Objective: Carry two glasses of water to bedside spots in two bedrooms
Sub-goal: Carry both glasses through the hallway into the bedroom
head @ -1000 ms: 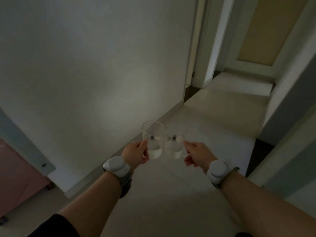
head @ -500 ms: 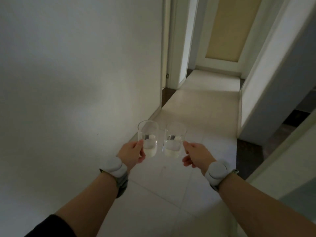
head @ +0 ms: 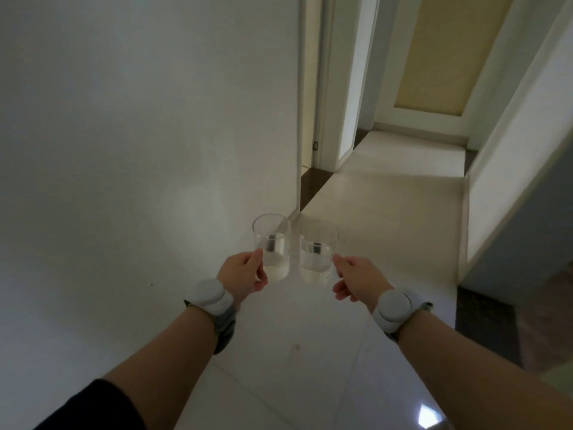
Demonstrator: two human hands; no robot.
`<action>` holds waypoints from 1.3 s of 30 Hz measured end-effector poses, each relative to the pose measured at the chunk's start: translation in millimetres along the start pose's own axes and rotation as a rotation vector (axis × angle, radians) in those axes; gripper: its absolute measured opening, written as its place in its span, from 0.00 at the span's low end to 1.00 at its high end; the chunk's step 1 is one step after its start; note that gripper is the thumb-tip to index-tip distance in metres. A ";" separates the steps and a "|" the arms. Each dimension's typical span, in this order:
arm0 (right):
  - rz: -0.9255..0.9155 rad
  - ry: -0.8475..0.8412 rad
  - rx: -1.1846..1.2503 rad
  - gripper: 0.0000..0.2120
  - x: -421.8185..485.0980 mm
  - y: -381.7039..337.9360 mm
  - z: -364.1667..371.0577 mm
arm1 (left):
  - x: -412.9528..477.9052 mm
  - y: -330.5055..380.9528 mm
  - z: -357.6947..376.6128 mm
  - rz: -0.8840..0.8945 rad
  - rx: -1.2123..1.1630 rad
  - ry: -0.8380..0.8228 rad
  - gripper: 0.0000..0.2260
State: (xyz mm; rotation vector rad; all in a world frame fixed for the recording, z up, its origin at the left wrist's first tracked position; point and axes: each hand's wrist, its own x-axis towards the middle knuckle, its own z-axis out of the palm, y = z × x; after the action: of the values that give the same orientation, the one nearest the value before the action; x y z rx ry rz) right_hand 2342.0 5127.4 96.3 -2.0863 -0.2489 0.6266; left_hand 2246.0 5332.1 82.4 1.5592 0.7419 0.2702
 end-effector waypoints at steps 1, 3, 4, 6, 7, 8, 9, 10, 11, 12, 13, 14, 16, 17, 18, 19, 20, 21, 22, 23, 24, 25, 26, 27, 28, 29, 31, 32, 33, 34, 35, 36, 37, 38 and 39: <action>0.001 0.002 0.008 0.18 12.5 -2.7 -4.2 | 11.9 3.7 5.6 -0.005 -0.013 -0.002 0.18; 0.014 -0.001 0.024 0.18 37.5 -6.9 -12.2 | 36.7 10.5 15.3 -0.008 -0.014 -0.014 0.18; 0.019 0.000 0.030 0.18 49.9 -8.7 -15.8 | 49.4 13.0 19.8 -0.004 -0.012 -0.022 0.18; 0.028 0.017 0.041 0.18 78.9 -11.5 -23.2 | 81.1 16.9 30.4 0.001 -0.005 -0.047 0.18; 0.034 0.030 0.048 0.18 93.4 -13.4 -26.7 | 97.9 19.5 35.8 0.003 0.002 -0.064 0.18; 0.043 0.044 0.057 0.18 107.8 -15.8 -30.0 | 115.0 22.5 41.0 0.006 0.011 -0.085 0.18; 0.053 0.060 0.064 0.18 122.3 -18.1 -33.4 | 132.9 26.2 46.5 0.012 0.025 -0.108 0.19; 0.062 0.076 0.068 0.18 137.3 -20.0 -36.7 | 151.0 30.0 52.0 0.026 0.042 -0.131 0.19; 0.071 0.091 0.069 0.18 151.8 -22.4 -39.9 | 168.2 34.6 57.3 0.037 0.059 -0.154 0.19; 0.081 0.106 0.073 0.18 166.4 -25.7 -44.2 | 186.3 39.8 62.7 0.046 0.067 -0.172 0.19; 0.094 0.121 0.079 0.18 180.7 -30.4 -49.3 | 204.9 45.5 68.2 0.048 0.068 -0.187 0.19; 0.106 0.135 0.085 0.18 192.1 -34.7 -54.1 | 220.0 51.3 72.7 0.050 0.073 -0.198 0.19; 0.126 0.176 0.099 0.18 217.3 -44.5 -64.5 | 252.6 66.7 83.3 0.071 0.097 -0.227 0.19; 0.136 0.194 0.107 0.18 229.7 -48.7 -69.3 | 268.8 73.6 88.9 0.083 0.110 -0.238 0.19; 0.145 0.210 0.120 0.18 240.4 -53.1 -73.8 | 282.8 80.0 93.9 0.092 0.120 -0.243 0.19; 0.152 0.227 0.143 0.18 252.9 -57.9 -79.2 | 298.5 86.7 100.3 0.099 0.124 -0.249 0.19; 0.158 0.242 0.171 0.18 263.6 -61.8 -83.9 | 311.5 91.9 105.9 0.103 0.125 -0.252 0.19; 0.163 0.257 0.193 0.18 274.8 -65.0 -89.3 | 325.0 96.4 112.5 0.105 0.127 -0.256 0.20; 0.168 0.272 0.206 0.18 287.7 -67.4 -95.7 | 340.1 100.5 120.9 0.108 0.128 -0.263 0.20; 0.171 0.285 0.212 0.18 300.7 -68.9 -102.6 | 355.2 104.2 130.1 0.110 0.123 -0.273 0.20; 0.174 0.293 0.210 0.18 312.3 -69.7 -108.5 | 367.3 107.2 138.0 0.109 0.123 -0.280 0.20; 0.175 0.300 0.211 0.18 329.1 -69.4 -116.9 | 383.4 110.7 150.1 0.107 0.128 -0.288 0.20; 0.174 0.307 0.216 0.18 344.8 -68.2 -124.3 | 397.9 113.1 160.9 0.101 0.132 -0.290 0.19; 0.174 0.313 0.220 0.18 360.0 -67.9 -131.9 | 411.5 116.2 171.5 0.093 0.133 -0.292 0.19; 0.172 0.316 0.225 0.18 376.6 -66.8 -139.6 | 425.0 119.9 182.5 0.084 0.128 -0.296 0.18; 0.166 0.319 0.226 0.18 393.9 -65.7 -147.9 | 438.4 124.6 194.2 0.083 0.125 -0.297 0.18; 0.147 0.318 0.212 0.19 428.4 -64.8 -165.5 | 464.8 134.0 215.9 0.088 0.133 -0.296 0.18; 0.140 0.311 0.205 0.19 445.3 -65.6 -176.2 | 477.1 140.2 226.8 0.083 0.134 -0.295 0.18; 0.136 0.301 0.203 0.19 463.7 -67.3 -188.9 | 491.9 148.6 239.4 0.082 0.146 -0.294 0.17; 0.139 0.293 0.205 0.19 480.4 -68.3 -200.0 | 505.2 155.8 250.5 0.071 0.159 -0.296 0.17; 0.137 0.286 0.201 0.19 493.2 -69.4 -208.1 | 515.9 161.6 258.5 0.066 0.171 -0.295 0.17; 0.125 0.278 0.187 0.19 513.0 -72.2 -221.1 | 532.0 169.3 271.4 0.069 0.174 -0.294 0.17; 0.122 0.273 0.184 0.19 519.6 -74.4 -224.7 | 537.1 171.9 274.5 0.074 0.175 -0.293 0.17; 0.121 0.268 0.175 0.19 534.0 -78.0 -234.4 | 548.1 177.6 284.1 0.077 0.165 -0.290 0.16; 0.119 0.263 0.171 0.19 548.7 -80.2 -243.3 | 560.4 181.2 294.1 0.076 0.151 -0.285 0.16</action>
State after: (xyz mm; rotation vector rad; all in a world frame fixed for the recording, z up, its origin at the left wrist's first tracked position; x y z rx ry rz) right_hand 2940.6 5218.1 87.2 -2.0008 0.0761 0.4207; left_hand 2895.6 5437.9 68.7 1.7272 0.4890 0.0456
